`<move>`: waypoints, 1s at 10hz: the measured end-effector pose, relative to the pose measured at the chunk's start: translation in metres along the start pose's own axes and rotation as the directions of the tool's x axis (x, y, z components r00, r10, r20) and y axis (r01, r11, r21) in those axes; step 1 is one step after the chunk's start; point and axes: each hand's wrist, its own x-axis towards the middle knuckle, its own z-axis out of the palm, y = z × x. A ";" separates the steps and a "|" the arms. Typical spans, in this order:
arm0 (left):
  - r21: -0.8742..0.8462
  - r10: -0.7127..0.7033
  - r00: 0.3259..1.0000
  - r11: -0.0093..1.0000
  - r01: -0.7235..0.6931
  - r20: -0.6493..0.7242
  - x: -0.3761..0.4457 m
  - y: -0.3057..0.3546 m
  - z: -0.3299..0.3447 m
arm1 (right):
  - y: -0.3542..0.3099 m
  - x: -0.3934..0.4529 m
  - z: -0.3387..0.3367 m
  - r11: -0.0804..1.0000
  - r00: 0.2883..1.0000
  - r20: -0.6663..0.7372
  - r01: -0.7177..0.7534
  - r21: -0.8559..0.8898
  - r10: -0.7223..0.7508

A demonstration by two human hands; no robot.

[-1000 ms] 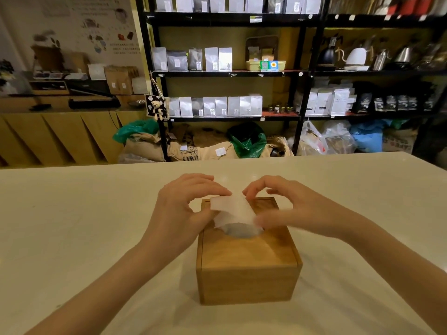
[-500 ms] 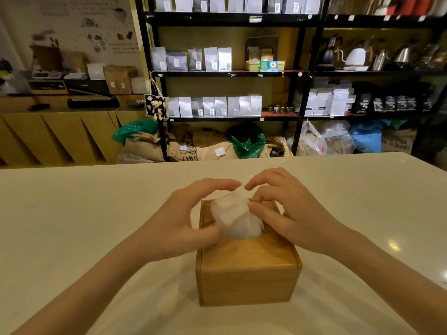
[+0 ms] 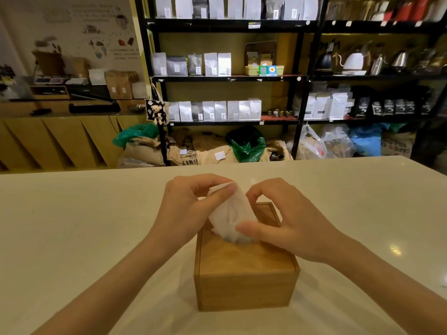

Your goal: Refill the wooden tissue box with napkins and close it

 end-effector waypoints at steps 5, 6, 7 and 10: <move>-0.213 -0.237 0.972 0.950 0.229 -0.010 0.004 0.000 -0.006 | 0.003 0.004 -0.006 0.882 0.984 -0.135 -0.041 0.469 0.118; -0.206 -0.285 0.958 0.937 0.283 0.021 0.004 0.000 -0.008 | 0.005 0.009 -0.007 0.828 0.982 -0.085 -0.096 0.552 0.171; -0.205 -0.357 0.928 0.906 0.371 0.103 0.006 -0.003 -0.011 | 0.008 0.014 -0.009 0.806 0.979 -0.024 -0.152 0.572 0.202; 0.061 -0.374 0.888 0.926 0.372 0.269 0.043 0.036 -0.045 | -0.015 0.013 -0.080 0.872 0.969 -0.175 -0.072 0.485 0.177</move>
